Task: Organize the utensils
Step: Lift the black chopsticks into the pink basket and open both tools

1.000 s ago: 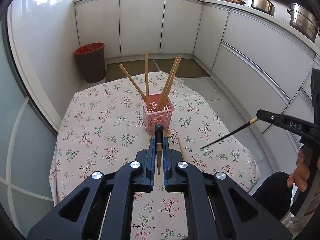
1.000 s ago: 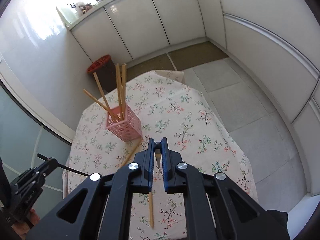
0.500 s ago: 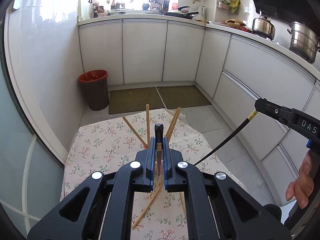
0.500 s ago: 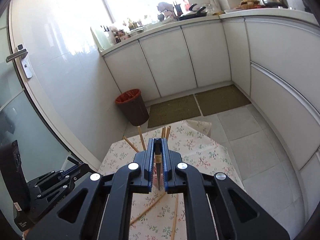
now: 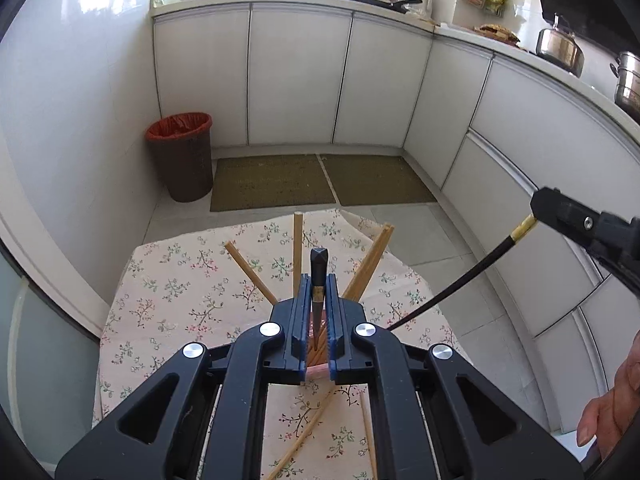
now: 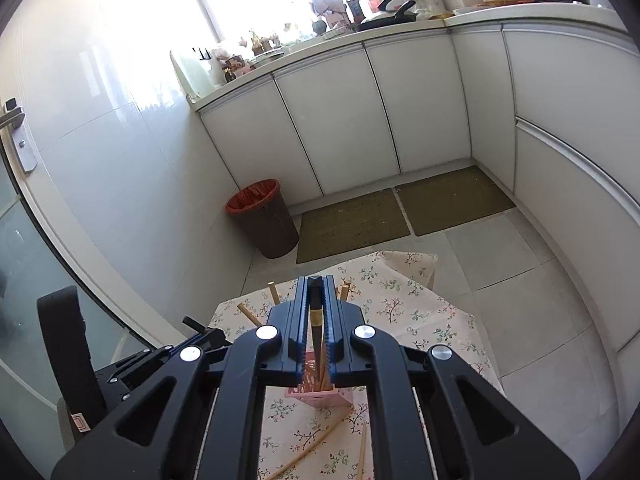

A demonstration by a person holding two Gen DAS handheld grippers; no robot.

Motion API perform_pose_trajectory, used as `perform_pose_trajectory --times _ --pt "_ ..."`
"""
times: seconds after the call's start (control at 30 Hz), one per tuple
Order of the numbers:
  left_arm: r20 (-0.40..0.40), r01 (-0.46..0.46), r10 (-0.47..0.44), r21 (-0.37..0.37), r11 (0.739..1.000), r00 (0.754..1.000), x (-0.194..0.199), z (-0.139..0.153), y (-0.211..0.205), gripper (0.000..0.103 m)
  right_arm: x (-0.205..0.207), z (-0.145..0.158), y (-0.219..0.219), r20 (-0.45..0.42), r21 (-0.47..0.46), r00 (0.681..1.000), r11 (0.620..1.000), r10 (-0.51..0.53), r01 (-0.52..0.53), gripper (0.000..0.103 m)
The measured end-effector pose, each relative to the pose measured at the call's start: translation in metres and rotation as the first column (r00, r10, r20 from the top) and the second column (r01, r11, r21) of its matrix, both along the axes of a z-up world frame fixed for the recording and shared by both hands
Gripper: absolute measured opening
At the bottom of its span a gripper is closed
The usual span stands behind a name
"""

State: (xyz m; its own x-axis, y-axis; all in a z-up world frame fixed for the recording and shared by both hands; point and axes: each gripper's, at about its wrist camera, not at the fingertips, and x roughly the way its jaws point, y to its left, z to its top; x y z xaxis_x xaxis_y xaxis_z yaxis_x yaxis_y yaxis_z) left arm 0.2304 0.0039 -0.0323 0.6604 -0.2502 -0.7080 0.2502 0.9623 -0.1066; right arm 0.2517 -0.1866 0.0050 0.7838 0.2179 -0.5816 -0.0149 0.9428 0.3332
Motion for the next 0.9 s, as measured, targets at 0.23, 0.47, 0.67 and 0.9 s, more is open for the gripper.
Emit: perform_pose_trajectory --times 0.23,0.47,0.67,0.9 --pt "0.033 -0.04 0.044 -0.098 0.994 0.998 0.001 0.005 0.017 0.035 0.02 -0.023 0.009 -0.022 -0.02 1.0 1.0 0.006 -0.006 0.007" --pt "0.068 -0.116 0.123 -0.088 0.989 0.99 0.001 0.011 0.036 0.044 0.029 -0.038 0.025 -0.048 -0.035 0.999 0.999 0.017 -0.019 0.007" --pt "0.024 -0.141 0.143 -0.085 0.986 0.989 0.005 -0.003 0.045 0.044 0.04 -0.055 0.039 -0.071 -0.062 0.997 0.997 0.035 -0.039 0.008" --pt "0.104 -0.216 0.216 -0.008 0.976 0.971 -0.005 0.0 0.049 0.048 0.03 -0.056 0.045 -0.049 -0.077 0.998 0.996 0.047 -0.051 0.012"
